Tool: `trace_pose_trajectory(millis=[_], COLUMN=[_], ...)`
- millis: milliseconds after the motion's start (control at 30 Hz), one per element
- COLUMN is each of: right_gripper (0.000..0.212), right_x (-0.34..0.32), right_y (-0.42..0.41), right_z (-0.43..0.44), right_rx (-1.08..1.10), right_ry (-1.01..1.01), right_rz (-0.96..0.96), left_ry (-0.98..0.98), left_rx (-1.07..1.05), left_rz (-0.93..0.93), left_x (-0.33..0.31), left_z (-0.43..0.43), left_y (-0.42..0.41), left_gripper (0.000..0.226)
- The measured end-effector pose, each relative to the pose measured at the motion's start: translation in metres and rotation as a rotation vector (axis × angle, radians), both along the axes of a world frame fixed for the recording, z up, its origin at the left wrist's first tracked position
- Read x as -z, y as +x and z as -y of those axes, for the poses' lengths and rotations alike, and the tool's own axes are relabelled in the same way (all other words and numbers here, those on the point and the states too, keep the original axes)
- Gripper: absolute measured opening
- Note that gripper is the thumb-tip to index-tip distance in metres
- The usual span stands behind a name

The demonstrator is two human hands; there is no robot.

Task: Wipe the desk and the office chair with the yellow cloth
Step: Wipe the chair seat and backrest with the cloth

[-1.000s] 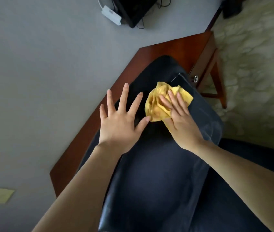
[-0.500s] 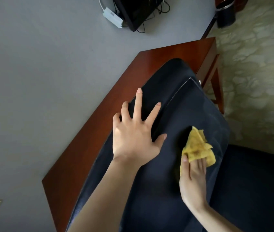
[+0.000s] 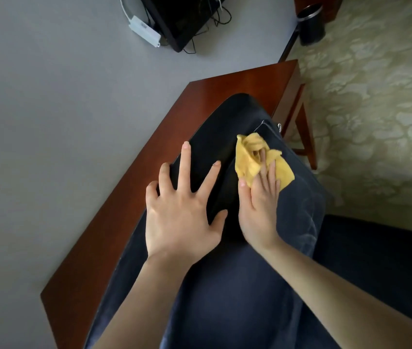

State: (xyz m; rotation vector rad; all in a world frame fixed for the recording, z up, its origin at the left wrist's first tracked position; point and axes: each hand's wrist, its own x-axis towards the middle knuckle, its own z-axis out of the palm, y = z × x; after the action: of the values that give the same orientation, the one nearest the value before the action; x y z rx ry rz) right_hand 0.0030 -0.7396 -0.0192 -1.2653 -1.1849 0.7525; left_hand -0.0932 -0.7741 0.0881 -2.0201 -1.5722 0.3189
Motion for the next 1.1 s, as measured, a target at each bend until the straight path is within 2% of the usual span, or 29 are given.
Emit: trace_pose_trajectory(millis=[267, 400, 500, 533, 667, 800, 900, 1000, 1100], right_gripper=[0.05, 0.054, 0.05, 0.049, 0.056, 0.05, 0.055, 0.04, 0.045], right_x=[-0.01, 0.017, 0.051, 0.064, 0.113, 0.119, 0.119, 0.091, 0.066], right_y=[0.033, 0.059, 0.065, 0.065, 0.057, 0.025, 0.001, -0.019, -0.033], right_z=[-0.07, -0.087, -0.071, -0.062, -0.018, 0.042, 0.087, 0.112, 0.12], right_rx=[0.169, 0.225, 0.268, 0.261, 0.07, 0.092, -0.054, 0.073, 0.018], right_ry=[-0.147, -0.441, -0.412, -0.393, -0.574, -0.471, -0.569, -0.38, -0.329], right_rz=[0.055, -0.071, -0.145, -0.137, -0.007, -0.198, -0.141, -0.268, -0.28], left_ry=[0.043, 0.036, 0.031, 0.033, 0.042, 0.042, 0.034, 0.03, 0.021], left_rx=[0.007, 0.008, 0.006, 0.007, 0.001, -0.01, -0.022, -0.03, -0.038], left_rz=[-0.028, -0.015, -0.012, -0.017, -0.036, -0.038, -0.039, -0.05, -0.037], left_x=[0.002, 0.003, 0.003, 0.002, 0.002, 0.001, 0.001, 0.001, 0.0], left_z=[-0.001, 0.0, 0.0, 0.0, 0.0, 0.0, 0.001, 0.002, 0.002], left_y=[0.0, 0.0, -0.001, -0.001, 0.0, 0.0, 0.002, 0.002, 0.004], left_gripper=[0.075, 0.076, 0.077, 0.077, 0.077, 0.076, 0.076, 0.076, 0.073])
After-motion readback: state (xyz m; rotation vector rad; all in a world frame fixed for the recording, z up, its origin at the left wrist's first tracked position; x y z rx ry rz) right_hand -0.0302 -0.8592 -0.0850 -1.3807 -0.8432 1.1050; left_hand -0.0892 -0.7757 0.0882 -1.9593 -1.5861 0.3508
